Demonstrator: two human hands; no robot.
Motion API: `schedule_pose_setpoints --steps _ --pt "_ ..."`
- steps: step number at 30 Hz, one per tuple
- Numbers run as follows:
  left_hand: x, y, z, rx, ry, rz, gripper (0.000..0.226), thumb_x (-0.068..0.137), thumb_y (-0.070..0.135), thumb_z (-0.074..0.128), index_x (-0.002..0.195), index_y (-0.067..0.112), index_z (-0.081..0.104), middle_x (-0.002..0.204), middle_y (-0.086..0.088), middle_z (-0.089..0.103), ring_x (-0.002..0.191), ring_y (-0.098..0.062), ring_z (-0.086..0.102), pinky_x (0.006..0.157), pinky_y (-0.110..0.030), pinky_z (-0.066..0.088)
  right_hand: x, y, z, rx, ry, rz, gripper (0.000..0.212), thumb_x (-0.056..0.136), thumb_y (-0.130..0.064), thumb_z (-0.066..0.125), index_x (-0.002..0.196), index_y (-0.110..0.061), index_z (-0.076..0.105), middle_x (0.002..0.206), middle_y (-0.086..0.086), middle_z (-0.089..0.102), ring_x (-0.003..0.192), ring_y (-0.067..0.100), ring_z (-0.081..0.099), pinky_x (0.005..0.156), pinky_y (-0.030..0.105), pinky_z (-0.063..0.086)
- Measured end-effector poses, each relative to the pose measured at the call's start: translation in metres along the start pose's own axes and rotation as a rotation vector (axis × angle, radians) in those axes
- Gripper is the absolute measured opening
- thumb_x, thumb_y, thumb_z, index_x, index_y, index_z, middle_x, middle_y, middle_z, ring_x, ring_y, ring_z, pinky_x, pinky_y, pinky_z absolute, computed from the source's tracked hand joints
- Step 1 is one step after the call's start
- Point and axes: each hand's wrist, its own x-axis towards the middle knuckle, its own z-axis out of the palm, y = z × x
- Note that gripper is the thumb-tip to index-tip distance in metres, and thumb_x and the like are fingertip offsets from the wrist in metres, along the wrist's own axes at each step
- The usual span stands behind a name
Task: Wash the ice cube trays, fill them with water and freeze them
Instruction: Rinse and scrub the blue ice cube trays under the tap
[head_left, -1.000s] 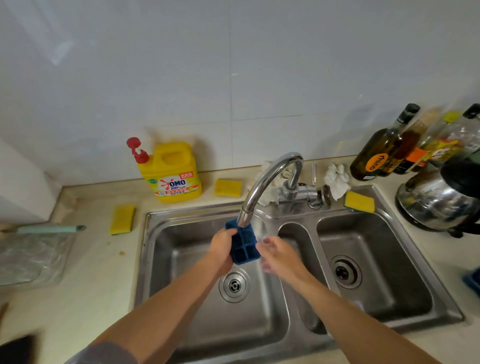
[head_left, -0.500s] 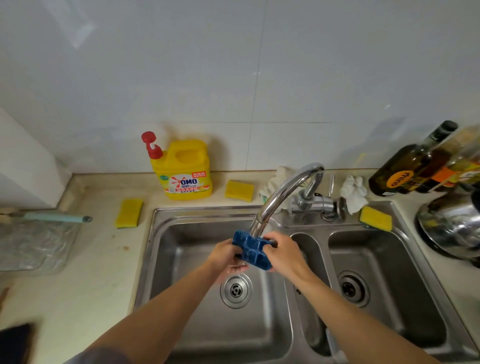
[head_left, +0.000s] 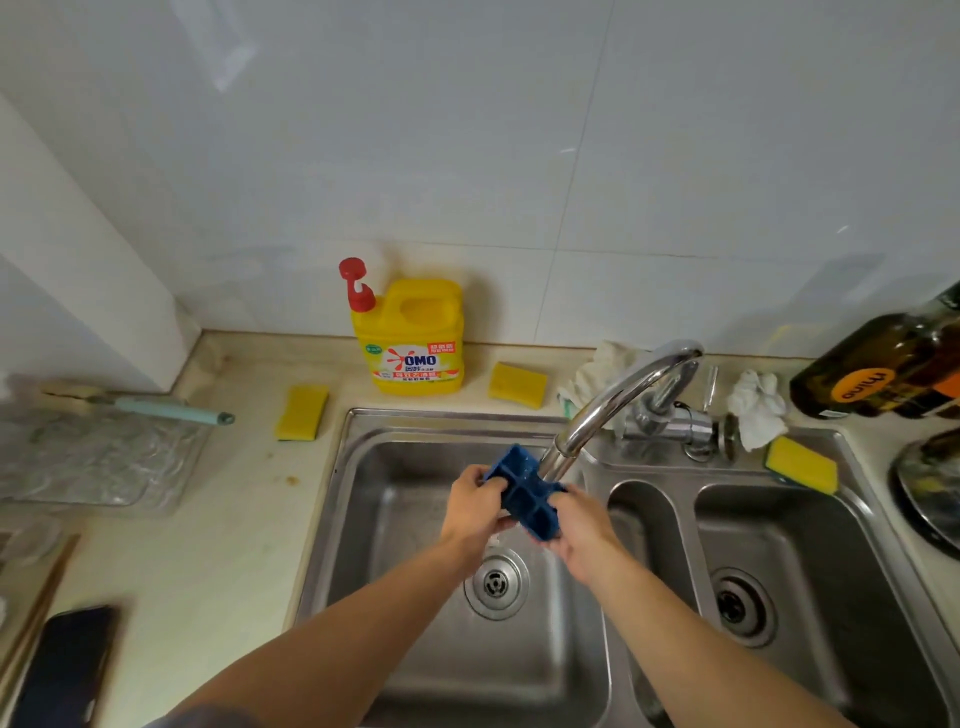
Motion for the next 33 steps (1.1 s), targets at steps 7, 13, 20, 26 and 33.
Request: schedule_pose_setpoints --steps 7,13,20,26,33 --pt "-0.004 -0.006 -0.004 -0.132 -0.016 -0.139 0.022 0.105 0.025 0.046 0.116 0.015 0.063 0.099 -0.013 0.077 0.095 -0.028 0.073 0.072 -0.036 0.059 -0.006 -0.012 0.009 -0.032 0.010 -0.187 0.018 0.098 -0.010 0.058 0.101 -0.019 0.074 0.102 0.010 0.076 0.097 0.028 0.072 0.077 0.039 0.058" --pt "-0.006 0.001 0.007 -0.220 0.030 -0.096 0.019 0.105 0.021 0.047 0.117 0.015 0.059 0.102 -0.011 0.076 0.091 -0.026 0.075 0.075 -0.044 0.063 -0.007 -0.010 0.008 -0.240 0.067 -0.252 0.014 0.100 -0.016 0.057 0.107 -0.017 0.069 0.104 0.010 0.073 0.094 0.030 0.072 0.077 0.049 0.064" --pt "-0.005 0.001 0.008 -0.222 0.035 -0.077 0.036 0.087 -0.009 0.043 0.116 0.006 0.059 0.109 -0.020 0.072 0.103 -0.032 0.070 0.084 -0.051 0.061 -0.016 -0.008 0.010 -0.216 -0.041 -0.300 0.020 0.096 -0.007 0.060 0.110 -0.020 0.067 0.104 0.004 0.075 0.093 0.021 0.075 0.078 0.043 0.065" --pt "-0.001 0.002 0.017 -0.086 0.122 -0.016 0.038 0.082 -0.014 0.043 0.113 0.002 0.060 0.105 -0.025 0.071 0.102 -0.040 0.069 0.087 -0.054 0.060 -0.022 -0.005 0.003 -0.269 -0.110 -0.282 0.031 0.083 0.007 0.060 0.110 -0.008 0.057 0.091 0.013 0.074 0.069 0.021 0.075 0.065 0.039 0.065" --pt "-0.007 0.007 0.025 0.099 0.083 0.142 0.041 0.080 -0.008 0.053 0.119 0.002 0.052 0.112 -0.021 0.065 0.104 -0.035 0.066 0.088 -0.053 0.059 -0.023 -0.002 0.002 -0.518 0.024 -0.414 0.024 0.082 -0.007 0.059 0.106 -0.004 0.055 0.076 0.009 0.068 0.055 0.018 0.060 0.051 0.028 0.047"
